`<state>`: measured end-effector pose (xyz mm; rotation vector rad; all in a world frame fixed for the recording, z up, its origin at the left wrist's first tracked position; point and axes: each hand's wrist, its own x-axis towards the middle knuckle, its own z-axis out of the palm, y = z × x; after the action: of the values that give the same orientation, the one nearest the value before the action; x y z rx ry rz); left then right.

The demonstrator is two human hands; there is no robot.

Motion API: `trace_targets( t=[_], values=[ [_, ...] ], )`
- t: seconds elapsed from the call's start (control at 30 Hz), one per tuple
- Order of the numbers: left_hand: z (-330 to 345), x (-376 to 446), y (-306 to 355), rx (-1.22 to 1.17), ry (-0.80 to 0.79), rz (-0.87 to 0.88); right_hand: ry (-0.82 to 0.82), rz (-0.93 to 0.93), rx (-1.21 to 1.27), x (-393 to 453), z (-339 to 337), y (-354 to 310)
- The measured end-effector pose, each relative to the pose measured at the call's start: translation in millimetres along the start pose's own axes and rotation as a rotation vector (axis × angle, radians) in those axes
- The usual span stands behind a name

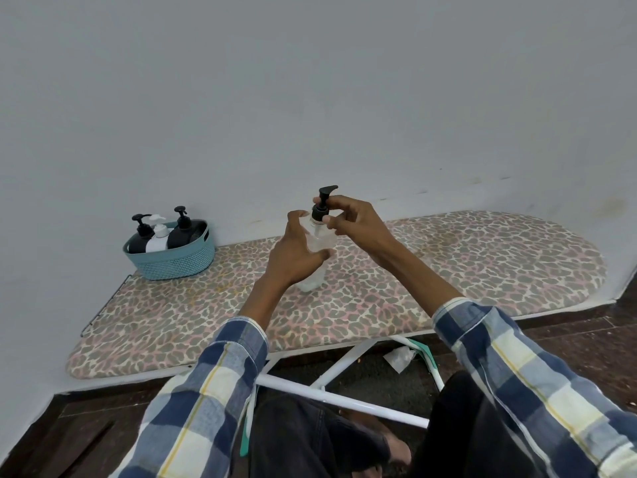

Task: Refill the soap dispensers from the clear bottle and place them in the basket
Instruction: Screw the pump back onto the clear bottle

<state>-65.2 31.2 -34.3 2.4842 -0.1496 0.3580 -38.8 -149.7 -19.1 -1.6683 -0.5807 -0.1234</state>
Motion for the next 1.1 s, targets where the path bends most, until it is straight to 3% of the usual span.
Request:
trace_targets(
  t=[0.17, 0.47, 0.67, 0.9, 1.1],
  values=[
    [-0.4, -1.7, -1.2, -0.003, 0.006, 0.015, 0.217, 0.064, -0.035, 5.9, 10.7, 3.2],
    [-4.0, -3.5, -3.8, -0.054, -0.018, 0.005, 0.046, -0.028, 0.032, 1.2, 9.5, 1.7],
    [-2.9, -4.8, -4.8, -0.023, -0.009, 0.029, 0.215, 0.046, -0.02, 6.4, 18.1, 4.5],
    [-5.0, -5.8, -2.5, -0.047, -0.026, 0.023, -0.016, -0.032, 0.063, 5.5, 5.1, 0.5],
    [-2.6, -3.2, -2.4, -0.056, -0.026, 0.034, 0.12, -0.016, 0.054, 10.6, 13.5, 4.8]
  ],
)
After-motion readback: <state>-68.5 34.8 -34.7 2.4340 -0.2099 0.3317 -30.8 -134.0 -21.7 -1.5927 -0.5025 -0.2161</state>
